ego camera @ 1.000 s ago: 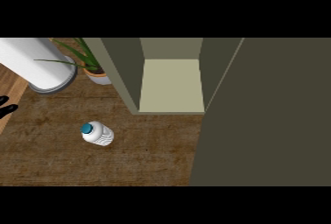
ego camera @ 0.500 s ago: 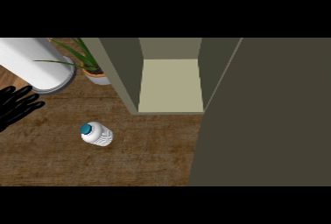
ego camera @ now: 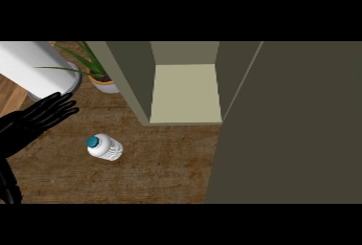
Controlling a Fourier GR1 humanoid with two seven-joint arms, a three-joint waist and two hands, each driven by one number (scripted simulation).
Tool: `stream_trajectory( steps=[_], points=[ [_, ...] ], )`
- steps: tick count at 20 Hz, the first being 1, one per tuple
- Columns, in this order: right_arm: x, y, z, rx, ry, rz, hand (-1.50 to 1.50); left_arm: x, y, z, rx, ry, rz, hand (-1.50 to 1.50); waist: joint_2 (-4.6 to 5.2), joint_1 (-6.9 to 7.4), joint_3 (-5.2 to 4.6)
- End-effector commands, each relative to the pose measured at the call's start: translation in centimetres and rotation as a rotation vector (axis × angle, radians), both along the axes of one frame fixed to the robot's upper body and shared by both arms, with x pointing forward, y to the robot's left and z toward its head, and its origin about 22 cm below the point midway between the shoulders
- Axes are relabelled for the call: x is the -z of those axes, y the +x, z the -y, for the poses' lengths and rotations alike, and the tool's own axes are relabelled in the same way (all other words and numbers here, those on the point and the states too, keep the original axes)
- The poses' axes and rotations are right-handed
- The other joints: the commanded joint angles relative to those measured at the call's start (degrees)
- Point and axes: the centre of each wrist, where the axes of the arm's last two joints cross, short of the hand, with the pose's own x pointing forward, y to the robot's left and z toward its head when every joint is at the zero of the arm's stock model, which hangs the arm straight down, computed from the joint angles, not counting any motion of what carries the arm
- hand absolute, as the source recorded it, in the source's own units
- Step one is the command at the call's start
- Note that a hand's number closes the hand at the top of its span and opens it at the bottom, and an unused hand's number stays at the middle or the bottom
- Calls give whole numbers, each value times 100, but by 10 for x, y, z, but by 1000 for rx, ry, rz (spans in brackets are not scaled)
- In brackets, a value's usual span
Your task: Pick up the bottled water, place it into the cabinet and close the cabinet
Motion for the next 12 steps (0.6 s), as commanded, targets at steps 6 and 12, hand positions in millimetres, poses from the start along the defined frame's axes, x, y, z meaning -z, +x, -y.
stream_trajectory(
  steps=[6,12],
  points=[
    [-13,-6,6,62,-49,60,-150,51,3,17,21,85,-61,-150,8,31,-1],
    [-11,-23,6,51,-34,56,-150,81,17,19,-5,93,-108,-150,17,-83,-8]
  ],
)
